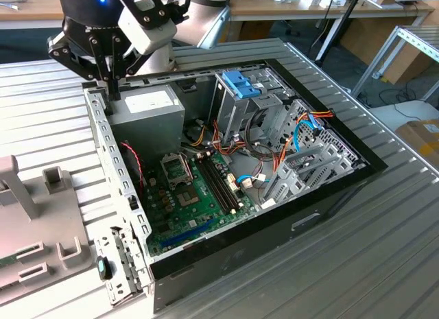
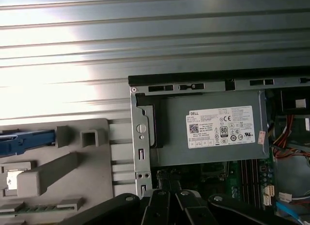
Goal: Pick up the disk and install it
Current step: 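Reach for the disk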
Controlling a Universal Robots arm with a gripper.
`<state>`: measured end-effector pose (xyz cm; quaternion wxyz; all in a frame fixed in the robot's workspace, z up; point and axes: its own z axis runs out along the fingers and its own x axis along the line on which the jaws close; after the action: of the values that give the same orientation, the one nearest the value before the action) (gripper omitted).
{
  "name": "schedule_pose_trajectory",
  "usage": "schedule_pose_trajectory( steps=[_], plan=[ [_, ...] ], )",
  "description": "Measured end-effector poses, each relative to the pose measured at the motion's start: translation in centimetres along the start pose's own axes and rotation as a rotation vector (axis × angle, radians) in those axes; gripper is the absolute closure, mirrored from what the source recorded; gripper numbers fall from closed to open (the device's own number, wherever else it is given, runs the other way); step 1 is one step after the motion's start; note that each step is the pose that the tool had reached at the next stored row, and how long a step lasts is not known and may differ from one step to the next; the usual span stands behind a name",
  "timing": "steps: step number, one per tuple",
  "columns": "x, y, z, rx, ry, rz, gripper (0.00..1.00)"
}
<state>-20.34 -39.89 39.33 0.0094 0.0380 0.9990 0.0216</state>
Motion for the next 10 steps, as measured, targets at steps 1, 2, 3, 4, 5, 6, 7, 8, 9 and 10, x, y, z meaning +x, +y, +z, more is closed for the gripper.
schedule_pose_trajectory(
  steps=[1,2,3,4,5,6,7,8,9,10],
  plan=[
    [0.06,0.0,0.0,0.0001,0.0,0.0,0.89],
    [0.13,-0.01,-0.01,0.0001,0.0,0.0,0.89],
    [0.16,-0.01,0.0,0.0001,0.0,0.0,0.89],
    [0.2,-0.02,-0.01,0.0,0.0,0.0,0.89],
    [0.25,-0.02,-0.01,0.0,0.0,0.0,0.89],
    [0.33,-0.03,-0.01,0.0,0.0,0.0,0.89],
    [0.41,-0.03,-0.01,0.0001,0.0,0.0,0.89],
    [0.5,-0.04,-0.01,0.0,0.0,0.0,0.89],
    [0.61,-0.05,-0.01,0.0,0.0,0.0,0.89],
    [0.87,-0.07,-0.02,0.0,0.0,0.0,0.89]
  ],
)
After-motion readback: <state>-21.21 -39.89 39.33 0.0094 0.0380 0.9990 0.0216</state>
